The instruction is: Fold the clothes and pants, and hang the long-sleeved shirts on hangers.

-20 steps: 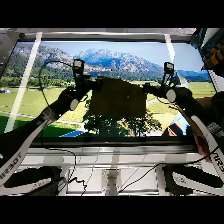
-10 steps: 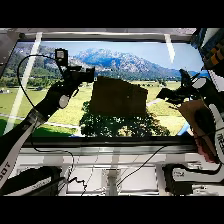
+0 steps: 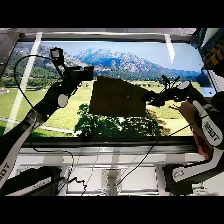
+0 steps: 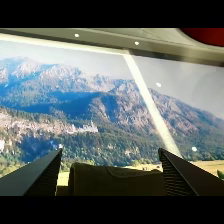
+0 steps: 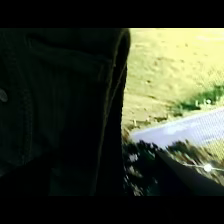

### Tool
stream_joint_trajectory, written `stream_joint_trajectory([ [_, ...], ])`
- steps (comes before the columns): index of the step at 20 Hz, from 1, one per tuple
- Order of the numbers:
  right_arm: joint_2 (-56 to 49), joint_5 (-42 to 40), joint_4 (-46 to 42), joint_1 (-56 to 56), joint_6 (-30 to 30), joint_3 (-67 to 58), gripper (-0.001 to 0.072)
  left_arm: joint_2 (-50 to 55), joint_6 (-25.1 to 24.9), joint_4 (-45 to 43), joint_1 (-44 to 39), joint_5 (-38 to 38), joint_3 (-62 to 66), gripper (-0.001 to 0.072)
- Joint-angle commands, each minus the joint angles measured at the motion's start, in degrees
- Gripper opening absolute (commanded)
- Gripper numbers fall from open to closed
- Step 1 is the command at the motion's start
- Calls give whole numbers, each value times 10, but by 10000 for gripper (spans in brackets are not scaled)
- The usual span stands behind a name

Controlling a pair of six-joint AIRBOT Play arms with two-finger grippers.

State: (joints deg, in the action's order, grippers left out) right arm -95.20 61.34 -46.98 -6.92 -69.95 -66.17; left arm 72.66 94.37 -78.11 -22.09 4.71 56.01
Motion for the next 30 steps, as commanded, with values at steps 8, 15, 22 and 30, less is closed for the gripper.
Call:
stream_joint_trajectory([
  [8, -92, -41, 157, 49, 14, -4, 561, 0, -1, 2, 7, 0, 0, 684],
  [15, -88, -22, 170, 76, 36, -98, 52, -11, 0, 2, 19, -118, 0, 644],
  [22, -42, 95, 187, 25, -36, -311, 52, -73, -39, -120, 75, -432, 0, 20],
  [30, 124, 97, 136, -243, -227, -445, 52, -216, -39, -164, 108, -450, 0, 20],
])
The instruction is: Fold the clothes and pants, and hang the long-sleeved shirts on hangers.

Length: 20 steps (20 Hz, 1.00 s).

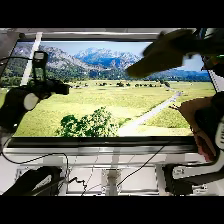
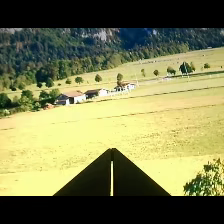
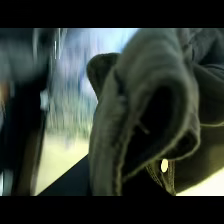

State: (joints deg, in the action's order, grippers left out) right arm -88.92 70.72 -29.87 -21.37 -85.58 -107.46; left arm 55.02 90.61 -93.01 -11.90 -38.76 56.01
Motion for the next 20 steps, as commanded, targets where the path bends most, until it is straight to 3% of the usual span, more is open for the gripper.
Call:
stream_joint_trajectory([
  [1, 89, 5, -57, -143, -81, -32, 52, -45, -2, -15, 6, -16, 0, 20],
  [3, 133, 17, -107, -230, -103, -32, 52, -49, -2, -15, 6, -16, 0, 20],
  [6, 175, 84, -195, -348, -189, -32, 52, -49, -2, -15, 6, -16, 0, 20],
  [13, 189, 326, -410, -494, -193, -32, 52, -49, -2, -15, 6, -16, 0, 20],
  [17, 194, 346, -411, -496, -189, -31, 64, -49, -2, -15, 6, -16, 0, 20],
  [18, 194, 346, -410, -497, -189, -31, 203, -49, -2, -15, 6, -16, 0, 20],
  [20, 193, 346, -420, -497, -189, -31, 677, -49, -2, -15, 6, -16, 0, 20],
])
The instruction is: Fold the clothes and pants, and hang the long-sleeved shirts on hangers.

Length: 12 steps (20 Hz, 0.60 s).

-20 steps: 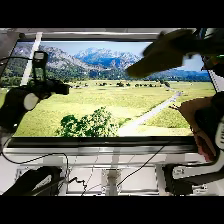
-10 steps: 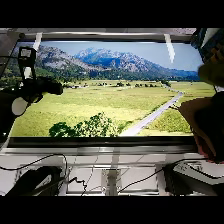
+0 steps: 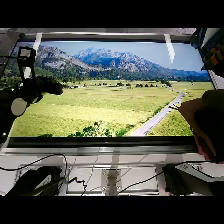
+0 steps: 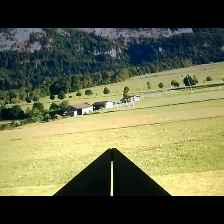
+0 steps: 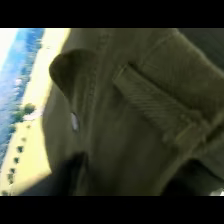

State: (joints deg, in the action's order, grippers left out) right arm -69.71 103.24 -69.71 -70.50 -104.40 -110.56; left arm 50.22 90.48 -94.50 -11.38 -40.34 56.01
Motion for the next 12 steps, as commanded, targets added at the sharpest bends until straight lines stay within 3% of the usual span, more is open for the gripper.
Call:
stream_joint_trajectory([
  [1, 1, 21, -29, -5, 1, 0, 706, 0, 0, 0, 1, 0, 0, 20],
  [8, 1, 18, -22, -5, 10, 0, 685, 0, 0, 0, 0, 0, 0, 20],
  [9, 1, 14, -20, -5, 22, 0, 649, 0, 0, 0, 0, 0, 0, 20],
  [10, 1, 7, -17, -4, 28, 0, 538, 0, 0, 0, 1, 0, 0, 20],
  [12, 1, -13, -6, 8, 36, 0, 224, 0, 0, 0, 1, 0, 0, 20],
])
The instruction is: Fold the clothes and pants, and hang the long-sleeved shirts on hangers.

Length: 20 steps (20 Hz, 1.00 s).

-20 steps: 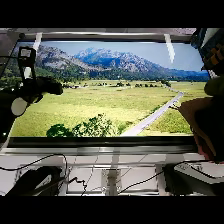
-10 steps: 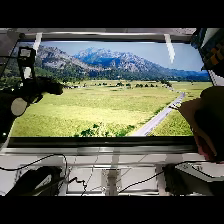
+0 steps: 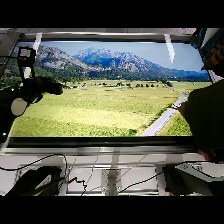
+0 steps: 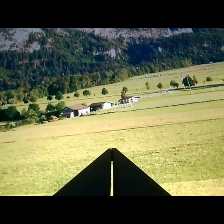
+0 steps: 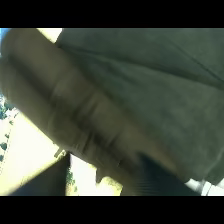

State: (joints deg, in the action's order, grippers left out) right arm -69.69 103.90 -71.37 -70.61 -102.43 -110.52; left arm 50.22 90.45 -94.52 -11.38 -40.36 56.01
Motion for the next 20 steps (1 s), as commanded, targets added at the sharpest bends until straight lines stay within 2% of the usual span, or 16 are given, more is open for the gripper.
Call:
stream_joint_trajectory([
  [1, 0, -30, 11, 20, 16, 0, 80, 0, 0, 0, 1, 0, 0, 20],
  [2, 0, -44, 11, 32, 16, 0, 52, 0, 0, 0, 1, 0, 0, 20],
  [12, -1, -142, 2, 182, 17, 0, 52, 0, 0, 0, 1, 0, 0, 20],
  [16, -9, -144, -21, 215, 17, 0, 52, 0, 0, 0, 1, 0, 0, 20],
  [17, -12, -135, -20, 223, 38, 0, 52, 0, 0, 0, 0, 0, 0, 20],
  [18, -16, -125, -20, 238, 94, 0, 51, 0, 0, 0, 1, 0, 0, 20],
  [20, -17, -130, -20, 278, 120, 10, 50, 0, 0, 0, 1, 0, 0, 20],
])
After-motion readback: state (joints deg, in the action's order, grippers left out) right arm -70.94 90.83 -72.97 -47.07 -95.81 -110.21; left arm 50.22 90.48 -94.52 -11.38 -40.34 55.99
